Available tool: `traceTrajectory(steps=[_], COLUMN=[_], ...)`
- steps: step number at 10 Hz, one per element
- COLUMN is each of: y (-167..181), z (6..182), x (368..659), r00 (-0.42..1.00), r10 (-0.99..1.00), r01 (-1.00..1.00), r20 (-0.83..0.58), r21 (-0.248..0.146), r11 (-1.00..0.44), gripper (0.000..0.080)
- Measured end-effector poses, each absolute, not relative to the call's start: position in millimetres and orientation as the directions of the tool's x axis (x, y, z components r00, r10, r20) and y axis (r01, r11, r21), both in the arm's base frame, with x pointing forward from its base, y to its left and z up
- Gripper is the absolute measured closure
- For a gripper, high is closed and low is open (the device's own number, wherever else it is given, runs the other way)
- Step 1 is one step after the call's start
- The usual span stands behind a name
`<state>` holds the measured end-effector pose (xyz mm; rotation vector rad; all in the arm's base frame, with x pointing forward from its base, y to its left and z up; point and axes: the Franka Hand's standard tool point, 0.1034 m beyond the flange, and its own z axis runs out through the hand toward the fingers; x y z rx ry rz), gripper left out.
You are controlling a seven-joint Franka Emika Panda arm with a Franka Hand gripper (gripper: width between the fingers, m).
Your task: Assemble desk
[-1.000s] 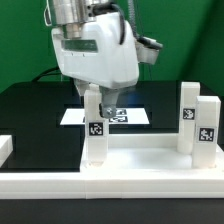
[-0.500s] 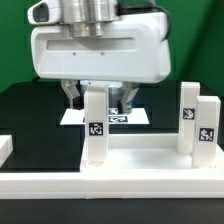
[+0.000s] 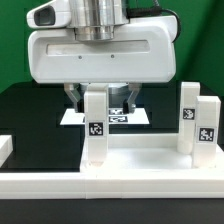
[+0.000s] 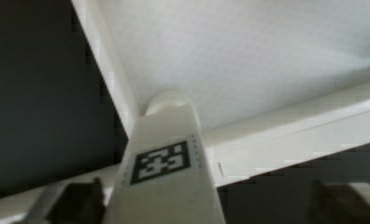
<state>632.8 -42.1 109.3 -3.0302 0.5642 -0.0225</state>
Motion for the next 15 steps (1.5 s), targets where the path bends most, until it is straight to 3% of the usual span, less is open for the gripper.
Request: traceTrajectory(steps=[1,2,5,7,9,11,12,13,14,15], y=[-42.0,-45.7,-46.9,-41.9,-42.4,-40.2,-39.9,-37.2,-37.0,-39.3], z=[109.0,108.1,108.2,105.8,105.5,105.2,104.2,102.2,102.4,103.7], x=[632.7,631.1,632.7,633.1,635.8,635.6,634.8,632.8,631.6,629.9], r00=[0.907,0.862,0.599,0.265,-0.05,-0.036,0.05,0.281,0.43,0.571], r10=[-0.421,-0.506,-0.8,-0.958,-0.977,-0.979,-0.982,-0.951,-0.896,-0.817], r01=[-0.421,-0.506,-0.8,-0.962,-0.991,-0.992,-0.992,-0.955,-0.898,-0.816], r20=[-0.001,-0.008,-0.027,-0.107,-0.206,-0.2,-0.184,-0.131,-0.113,-0.087], r21=[-0.061,-0.055,-0.061,-0.095,-0.109,-0.109,-0.121,-0.137,-0.153,-0.168], r11=[-0.905,-0.861,-0.597,-0.255,0.074,0.059,-0.028,-0.264,-0.412,-0.553], gripper=[0.043,0.0502,0.0508,0.0508,0.0508,0.0508,0.0508,0.0324,0.0211,0.0211])
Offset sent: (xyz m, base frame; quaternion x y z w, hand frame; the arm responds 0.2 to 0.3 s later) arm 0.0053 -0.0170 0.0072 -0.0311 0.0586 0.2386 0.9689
